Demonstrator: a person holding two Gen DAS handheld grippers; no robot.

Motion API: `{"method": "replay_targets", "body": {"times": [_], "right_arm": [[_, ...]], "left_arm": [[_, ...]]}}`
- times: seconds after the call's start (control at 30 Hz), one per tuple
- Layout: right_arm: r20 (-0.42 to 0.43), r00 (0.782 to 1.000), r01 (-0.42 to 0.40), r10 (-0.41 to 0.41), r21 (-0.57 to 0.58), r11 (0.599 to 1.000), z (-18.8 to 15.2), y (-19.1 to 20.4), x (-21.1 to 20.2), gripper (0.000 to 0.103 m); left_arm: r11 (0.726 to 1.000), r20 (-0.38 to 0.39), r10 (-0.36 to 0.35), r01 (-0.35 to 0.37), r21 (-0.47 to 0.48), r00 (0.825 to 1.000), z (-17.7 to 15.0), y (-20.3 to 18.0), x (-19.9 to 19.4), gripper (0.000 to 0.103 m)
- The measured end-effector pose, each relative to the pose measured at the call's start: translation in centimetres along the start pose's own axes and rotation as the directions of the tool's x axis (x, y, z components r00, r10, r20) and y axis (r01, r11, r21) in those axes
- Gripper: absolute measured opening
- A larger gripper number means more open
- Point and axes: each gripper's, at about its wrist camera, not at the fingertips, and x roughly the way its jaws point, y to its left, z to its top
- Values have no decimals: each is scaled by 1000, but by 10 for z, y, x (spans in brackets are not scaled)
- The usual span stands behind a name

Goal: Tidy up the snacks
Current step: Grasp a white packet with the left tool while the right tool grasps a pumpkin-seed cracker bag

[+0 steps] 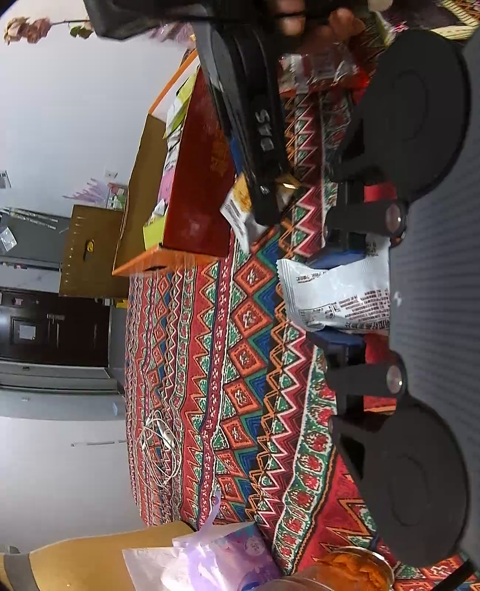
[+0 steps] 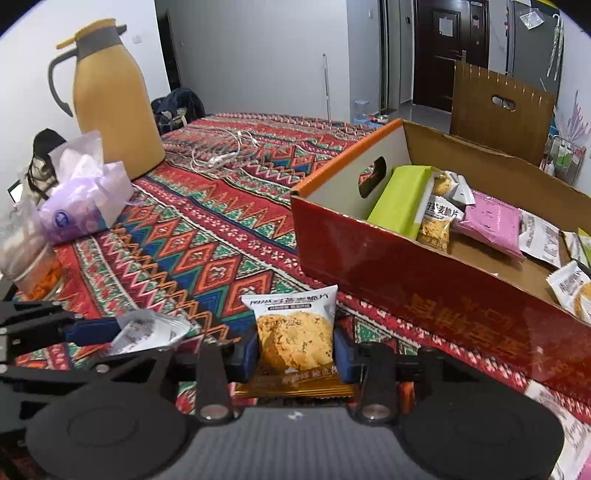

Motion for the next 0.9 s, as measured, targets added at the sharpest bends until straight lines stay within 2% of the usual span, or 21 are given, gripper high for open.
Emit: {"method": "replay_targets", "body": {"times": [0.2,0.33,0.43,0.7,0.9], "right_arm": [[117,990,81,-81,11,997,-20,-5,-75,40],[160,976,140,-145,43,989,-48,-13,-127,40],[181,965,180,-191,76,981,-78,-16,-161,40],[211,942,224,-260,183,957,-156,-16,-222,40],[226,932,227,-285,251,941,-196,-18,-252,40]], "left_arm": [[998,55,-43,45,-39,998,-9,-9,-35,33],[992,53,-104,107,-65,993,-20,-26,-61,33],[987,53,-149,151,-47,987,-27,-46,-77,33],[982,70,-190,190,20,979,-39,-93,-115,33],[977,83,-209,205,53,974,-43,-117,-133,33]]}}
